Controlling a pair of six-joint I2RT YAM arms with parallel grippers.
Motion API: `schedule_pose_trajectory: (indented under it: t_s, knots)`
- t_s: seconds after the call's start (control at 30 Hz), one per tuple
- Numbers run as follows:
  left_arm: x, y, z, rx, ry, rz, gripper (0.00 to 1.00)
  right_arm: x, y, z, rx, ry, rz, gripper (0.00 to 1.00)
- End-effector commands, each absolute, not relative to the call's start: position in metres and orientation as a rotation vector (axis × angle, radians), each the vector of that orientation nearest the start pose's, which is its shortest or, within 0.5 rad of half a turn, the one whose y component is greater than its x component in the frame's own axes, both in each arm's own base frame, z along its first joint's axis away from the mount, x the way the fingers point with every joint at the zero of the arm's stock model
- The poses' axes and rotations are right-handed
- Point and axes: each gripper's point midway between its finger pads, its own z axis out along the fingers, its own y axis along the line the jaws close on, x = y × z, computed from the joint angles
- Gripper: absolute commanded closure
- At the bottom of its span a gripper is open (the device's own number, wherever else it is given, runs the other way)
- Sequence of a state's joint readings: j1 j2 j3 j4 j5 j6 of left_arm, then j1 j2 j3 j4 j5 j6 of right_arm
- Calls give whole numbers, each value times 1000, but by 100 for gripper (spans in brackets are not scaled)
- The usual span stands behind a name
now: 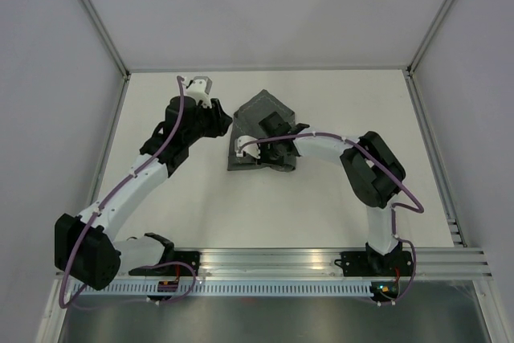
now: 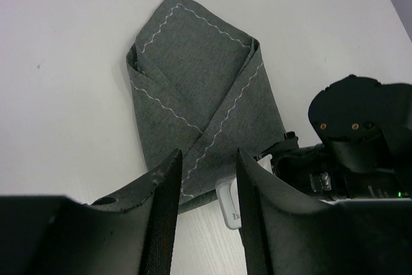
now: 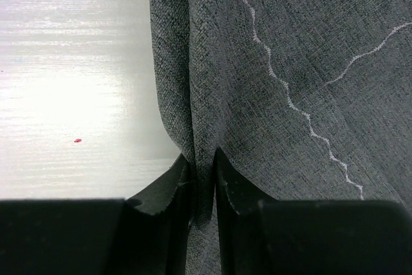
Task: Fold the napkin, place the utensils inside, and roll it up
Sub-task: Roll the napkin with the utensil
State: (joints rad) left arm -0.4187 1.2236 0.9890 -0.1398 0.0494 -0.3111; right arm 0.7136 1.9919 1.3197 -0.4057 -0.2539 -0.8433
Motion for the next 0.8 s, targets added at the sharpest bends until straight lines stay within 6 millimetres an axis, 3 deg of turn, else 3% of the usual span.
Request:
schedule_pose_trajectory:
  t_s: [0.0, 0.27, 0.37, 0.53, 0.77]
  knots:
    - [356, -181, 253, 171, 1873, -492, 57, 284, 256, -40, -2066, 2057, 430, 80]
    - [341, -179, 255, 175, 1743, -500, 59, 281, 246, -33, -2053, 2115, 583, 83]
    - [335, -182, 237, 204, 1740, -514, 59, 282, 242, -31, -2040, 2136, 644, 84]
    - [328, -193, 228, 280, 1694, -568, 58, 281, 237, -29, -2043, 2163, 694, 85]
    - [312, -215, 202, 479, 1656, -598, 45, 283, 228, -29, -2039, 2206, 761, 85]
